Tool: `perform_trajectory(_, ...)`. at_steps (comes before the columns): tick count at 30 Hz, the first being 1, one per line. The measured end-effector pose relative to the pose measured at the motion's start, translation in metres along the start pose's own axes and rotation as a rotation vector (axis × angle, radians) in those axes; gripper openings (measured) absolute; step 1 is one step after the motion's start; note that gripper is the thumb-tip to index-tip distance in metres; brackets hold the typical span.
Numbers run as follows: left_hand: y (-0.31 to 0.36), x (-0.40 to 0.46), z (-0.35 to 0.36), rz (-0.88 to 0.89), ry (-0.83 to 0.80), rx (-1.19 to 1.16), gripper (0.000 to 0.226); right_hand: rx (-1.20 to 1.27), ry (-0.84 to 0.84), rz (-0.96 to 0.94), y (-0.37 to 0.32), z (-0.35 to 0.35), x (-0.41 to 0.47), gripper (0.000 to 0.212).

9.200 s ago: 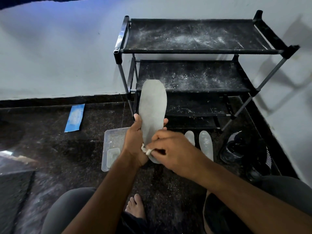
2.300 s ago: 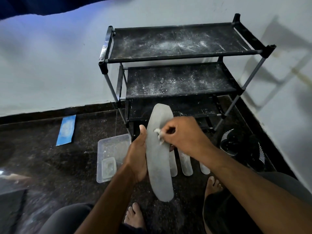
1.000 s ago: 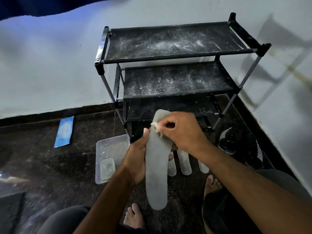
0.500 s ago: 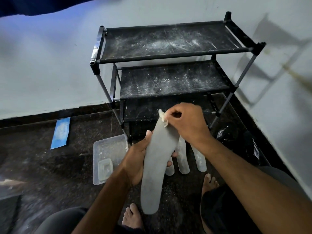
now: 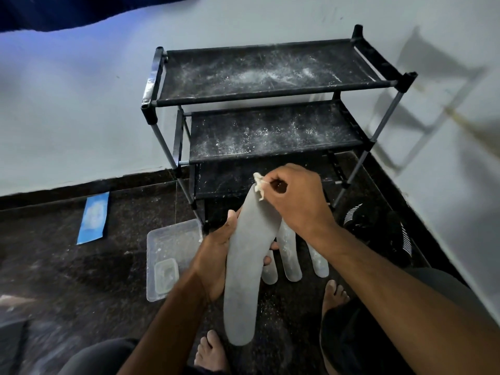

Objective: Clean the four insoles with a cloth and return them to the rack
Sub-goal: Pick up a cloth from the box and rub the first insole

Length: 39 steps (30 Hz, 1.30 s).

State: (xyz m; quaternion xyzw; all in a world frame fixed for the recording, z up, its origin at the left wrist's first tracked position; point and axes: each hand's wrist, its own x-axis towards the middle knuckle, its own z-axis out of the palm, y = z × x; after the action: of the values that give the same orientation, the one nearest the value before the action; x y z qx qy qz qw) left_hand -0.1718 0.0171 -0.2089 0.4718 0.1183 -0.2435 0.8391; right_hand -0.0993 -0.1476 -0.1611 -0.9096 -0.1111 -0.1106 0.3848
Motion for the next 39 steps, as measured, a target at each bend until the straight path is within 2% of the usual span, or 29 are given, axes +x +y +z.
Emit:
perform_trajectory(3, 0.001, -0.001, 0.003, -0.003, -0.02, 0.019, 0.062, -0.081, -0.076, 0.031, 0.002, 0.007, -0.001, 0.004)
perform_trajectory(7, 0.003, -0.004, 0.004, 0.032, 0.051, -0.016, 0.057, -0.13, 0.003, 0.211, 0.013, -0.002, 0.004, 0.006)
perform_trajectory(9, 0.005, -0.004, 0.005, 0.031, 0.095, -0.01, 0.058, -0.058, 0.064, 0.115, 0.006, -0.006, 0.002, 0.002)
perform_trajectory(12, 0.006, -0.003, 0.008, 0.011, 0.111, 0.004, 0.064, -0.024, -0.057, -0.017, -0.007, 0.0, -0.004, 0.006)
perform_trajectory(15, 0.004, -0.003, 0.006, 0.017, 0.098, 0.051, 0.062, -0.099, -0.121, 0.189, 0.003, 0.002, -0.001, 0.007)
perform_trajectory(17, 0.004, -0.004, 0.004, 0.027, 0.113, 0.063, 0.06, -0.135, -0.059, 0.302, 0.01, -0.006, 0.004, 0.007)
perform_trajectory(19, 0.005, -0.004, 0.004, 0.024, 0.122, 0.078, 0.062, -0.053, 0.06, 0.229, 0.009, -0.012, 0.005, 0.006)
perform_trajectory(21, 0.007, -0.005, 0.006, 0.015, 0.132, 0.092, 0.067, 0.024, 0.088, 0.072, 0.001, -0.012, 0.002, 0.004)
perform_trajectory(23, 0.008, -0.005, 0.008, 0.028, 0.15, 0.093, 0.067, 0.008, -0.026, 0.022, -0.003, -0.005, -0.002, 0.004)
perform_trajectory(26, 0.005, -0.003, 0.004, 0.048, 0.183, 0.089, 0.062, -0.069, -0.246, 0.184, 0.0, -0.002, -0.004, 0.011)
perform_trajectory(29, 0.006, -0.003, 0.0, 0.055, 0.208, 0.127, 0.07, 0.345, -0.347, 0.361, -0.001, -0.012, 0.0, 0.007)
perform_trajectory(30, 0.007, -0.003, -0.001, 0.056, 0.199, 0.128, 0.073, 0.416, -0.31, 0.345, -0.003, -0.015, 0.0, 0.005)
perform_trajectory(32, 0.008, -0.003, 0.0, 0.069, 0.196, 0.131, 0.074, 0.22, -0.171, 0.212, -0.003, -0.015, 0.001, 0.003)
perform_trajectory(34, 0.007, -0.002, 0.001, 0.077, 0.207, 0.142, 0.074, 0.078, -0.15, 0.165, -0.005, -0.011, -0.003, 0.003)
perform_trajectory(38, 0.006, -0.003, 0.004, 0.098, 0.242, 0.126, 0.066, 0.092, -0.501, 0.081, -0.017, 0.005, -0.023, 0.003)
perform_trajectory(39, 0.006, -0.003, 0.005, 0.096, 0.252, 0.122, 0.065, 0.13, -0.523, 0.051, -0.02, 0.007, -0.025, 0.003)
